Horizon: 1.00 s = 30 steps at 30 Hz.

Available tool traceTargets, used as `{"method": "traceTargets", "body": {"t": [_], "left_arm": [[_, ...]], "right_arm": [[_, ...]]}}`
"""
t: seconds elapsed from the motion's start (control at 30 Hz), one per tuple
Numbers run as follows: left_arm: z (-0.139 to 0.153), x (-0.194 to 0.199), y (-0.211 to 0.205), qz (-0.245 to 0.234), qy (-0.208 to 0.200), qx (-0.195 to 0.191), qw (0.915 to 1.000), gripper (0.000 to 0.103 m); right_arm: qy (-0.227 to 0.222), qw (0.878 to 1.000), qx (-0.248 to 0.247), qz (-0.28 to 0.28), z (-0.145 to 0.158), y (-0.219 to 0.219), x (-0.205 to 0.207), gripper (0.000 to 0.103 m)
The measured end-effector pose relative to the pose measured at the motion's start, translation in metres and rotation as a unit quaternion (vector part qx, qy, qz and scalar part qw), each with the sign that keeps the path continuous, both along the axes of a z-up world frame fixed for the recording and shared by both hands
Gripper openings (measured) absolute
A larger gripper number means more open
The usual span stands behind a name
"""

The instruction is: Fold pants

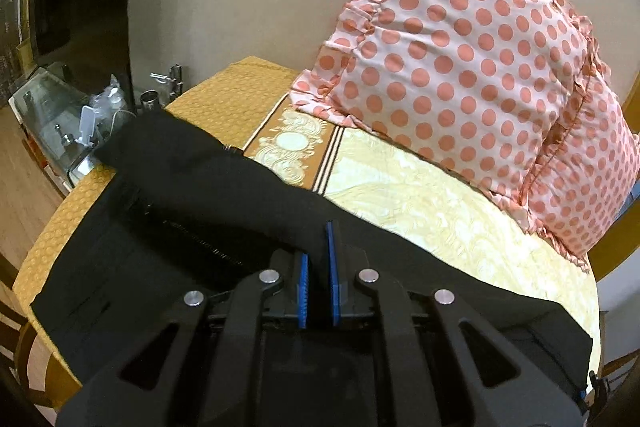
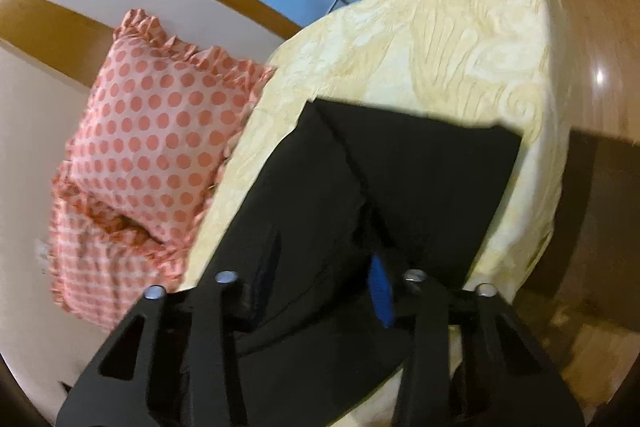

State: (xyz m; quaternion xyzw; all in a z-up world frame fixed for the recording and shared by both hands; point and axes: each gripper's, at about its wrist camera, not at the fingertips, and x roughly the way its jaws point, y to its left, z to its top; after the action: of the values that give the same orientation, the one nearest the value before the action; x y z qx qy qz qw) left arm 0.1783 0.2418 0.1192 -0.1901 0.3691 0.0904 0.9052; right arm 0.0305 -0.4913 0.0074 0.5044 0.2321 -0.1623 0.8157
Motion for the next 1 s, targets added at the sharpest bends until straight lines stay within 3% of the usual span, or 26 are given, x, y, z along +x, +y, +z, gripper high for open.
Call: {"method": "traceTargets", "body": {"t": [0.1,0.27,0.37,0.5,0.7,0.8,0.97,1.0], "left_arm": [[0.002,-0.006,0.003,0.002,-0.005,-0.01,0.9999,0.008],[0.018,-0.043,0.004,0.01,-0.037,-0.002,0.9993,0.008],[0.016,-0.083,-0.003,0.018,-0.053,0.017,0.9983,0.008],[-0.007,-0.123,-0.012,0.033,-0.049,0.036,0.9976,0.007],[-0.061,-0.165,-0.015,0.067,-0.028,0.036,0.9967,0.007],[-0.081,-0.175,-0.011,0.083,-0.029,0.017,0.996,0.008],[-0.088,-0.185,0.002,0.105,-0.052,-0.012,0.993,0.028],[-0.085,-0.188,0.007,0.117,-0.066,-0.016,0.9908,0.045]], "right_arm": [[-0.023,1.0,0.002,0.006,0.005,-0.01,0.002,0.007],[-0.08,0.994,-0.078,-0.017,0.056,-0.018,-0.016,0.006],[-0.083,0.99,-0.103,-0.037,0.065,-0.025,-0.03,0.006],[-0.046,0.995,-0.079,-0.043,0.039,-0.04,-0.036,0.007],[-0.009,0.997,-0.067,-0.042,0.01,-0.044,-0.037,0.007],[0.001,0.997,-0.062,-0.041,0.003,-0.047,-0.037,0.007],[0.011,0.997,-0.058,-0.04,-0.004,-0.047,-0.037,0.007],[0.011,0.997,-0.058,-0.041,-0.004,-0.046,-0.037,0.007]]}}
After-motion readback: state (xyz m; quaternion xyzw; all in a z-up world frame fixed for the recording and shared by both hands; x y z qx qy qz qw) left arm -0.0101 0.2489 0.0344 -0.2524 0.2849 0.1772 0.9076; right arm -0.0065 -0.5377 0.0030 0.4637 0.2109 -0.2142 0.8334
